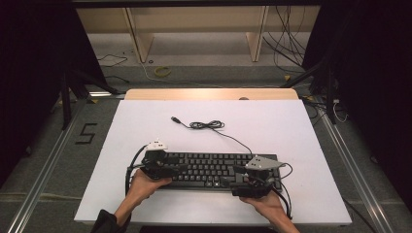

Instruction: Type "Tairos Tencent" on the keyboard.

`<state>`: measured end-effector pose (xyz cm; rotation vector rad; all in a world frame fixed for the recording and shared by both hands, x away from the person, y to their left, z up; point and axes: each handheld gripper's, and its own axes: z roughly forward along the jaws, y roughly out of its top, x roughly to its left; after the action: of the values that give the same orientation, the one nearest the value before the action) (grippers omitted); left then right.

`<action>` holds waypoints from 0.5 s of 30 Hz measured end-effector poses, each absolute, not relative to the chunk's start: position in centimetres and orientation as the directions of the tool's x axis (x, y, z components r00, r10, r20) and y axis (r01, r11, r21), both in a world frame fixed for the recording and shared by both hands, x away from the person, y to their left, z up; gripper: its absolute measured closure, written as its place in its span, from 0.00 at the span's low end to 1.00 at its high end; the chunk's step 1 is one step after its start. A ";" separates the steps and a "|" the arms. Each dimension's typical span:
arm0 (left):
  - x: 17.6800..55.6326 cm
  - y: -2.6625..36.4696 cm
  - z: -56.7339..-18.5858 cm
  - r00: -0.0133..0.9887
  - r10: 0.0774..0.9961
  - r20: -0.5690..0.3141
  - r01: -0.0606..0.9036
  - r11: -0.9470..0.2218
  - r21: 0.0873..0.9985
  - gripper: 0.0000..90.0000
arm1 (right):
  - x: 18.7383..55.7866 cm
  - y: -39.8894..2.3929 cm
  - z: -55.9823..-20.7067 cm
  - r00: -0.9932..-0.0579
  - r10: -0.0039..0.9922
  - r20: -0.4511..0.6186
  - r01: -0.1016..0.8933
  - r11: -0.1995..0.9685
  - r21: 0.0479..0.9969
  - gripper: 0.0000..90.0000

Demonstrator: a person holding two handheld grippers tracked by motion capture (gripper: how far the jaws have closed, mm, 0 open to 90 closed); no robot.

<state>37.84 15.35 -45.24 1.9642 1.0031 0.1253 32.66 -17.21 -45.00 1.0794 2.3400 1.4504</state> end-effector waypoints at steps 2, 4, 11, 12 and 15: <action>37.6 15.6 -45.2 0.665 0.688 -0.292 0.595 -0.250 0.764 0.45 | 32.6 -17.3 -44.9 -0.720 0.662 0.210 0.480 0.256 0.839 0.37; 37.5 15.9 -45.1 0.666 0.685 -0.296 0.591 -0.243 0.769 0.42 | 32.6 -17.4 -44.9 -0.720 0.663 0.205 0.476 0.257 0.841 0.37; 36.7 16.6 -44.9 0.666 0.678 -0.312 0.578 -0.205 0.790 0.36 | 32.4 -18.1 -44.9 -0.715 0.668 0.204 0.471 0.246 0.847 0.37; 36.6 16.7 -44.9 0.668 0.676 -0.312 0.576 -0.204 0.792 0.36 | 32.4 -18.1 -44.8 -0.715 0.669 0.204 0.471 0.244 0.848 0.37; 36.3 17.0 -44.9 0.674 0.669 -0.314 0.569 -0.200 0.798 0.35 | 32.2 -18.3 -44.8 -0.715 0.669 0.203 0.467 0.241 0.851 0.37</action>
<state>36.28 17.02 -44.91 1.8776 0.9726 0.1234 32.21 -18.34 -44.85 1.0736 2.3076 1.4685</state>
